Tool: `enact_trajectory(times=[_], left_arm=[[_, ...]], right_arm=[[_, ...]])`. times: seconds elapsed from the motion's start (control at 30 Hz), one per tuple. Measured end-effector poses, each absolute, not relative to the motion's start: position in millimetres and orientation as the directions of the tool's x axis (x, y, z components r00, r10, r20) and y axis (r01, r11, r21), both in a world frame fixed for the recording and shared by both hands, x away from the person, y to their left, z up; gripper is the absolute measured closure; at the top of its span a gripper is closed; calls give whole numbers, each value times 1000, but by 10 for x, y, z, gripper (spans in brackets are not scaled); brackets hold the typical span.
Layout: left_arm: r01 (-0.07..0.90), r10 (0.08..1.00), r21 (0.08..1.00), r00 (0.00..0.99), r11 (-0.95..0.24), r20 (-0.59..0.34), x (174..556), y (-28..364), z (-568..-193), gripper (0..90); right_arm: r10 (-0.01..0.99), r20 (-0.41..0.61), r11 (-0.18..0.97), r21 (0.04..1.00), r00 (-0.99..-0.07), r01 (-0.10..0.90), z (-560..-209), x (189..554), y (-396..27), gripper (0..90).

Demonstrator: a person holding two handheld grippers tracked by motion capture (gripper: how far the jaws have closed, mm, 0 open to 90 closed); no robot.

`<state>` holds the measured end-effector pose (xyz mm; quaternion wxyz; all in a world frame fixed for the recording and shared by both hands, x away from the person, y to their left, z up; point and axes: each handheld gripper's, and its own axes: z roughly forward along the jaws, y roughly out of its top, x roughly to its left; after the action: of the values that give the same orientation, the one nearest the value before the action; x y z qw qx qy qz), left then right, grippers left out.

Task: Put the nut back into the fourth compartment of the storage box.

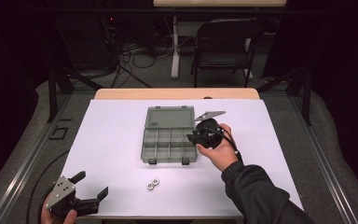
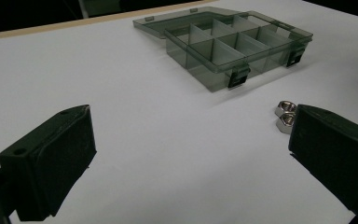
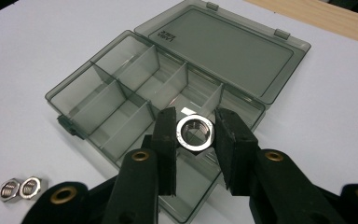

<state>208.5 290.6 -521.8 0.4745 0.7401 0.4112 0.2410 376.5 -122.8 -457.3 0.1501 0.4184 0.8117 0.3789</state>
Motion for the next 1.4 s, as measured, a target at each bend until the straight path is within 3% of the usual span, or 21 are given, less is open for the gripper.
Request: enact_trajectory(times=[1.4], left_arm=[[387,831,898,554,-211,-43,2092,2907,-5223,5]], right_arm=[[872,70,299,707,-484,641,-5082,4328,-1011,704]])
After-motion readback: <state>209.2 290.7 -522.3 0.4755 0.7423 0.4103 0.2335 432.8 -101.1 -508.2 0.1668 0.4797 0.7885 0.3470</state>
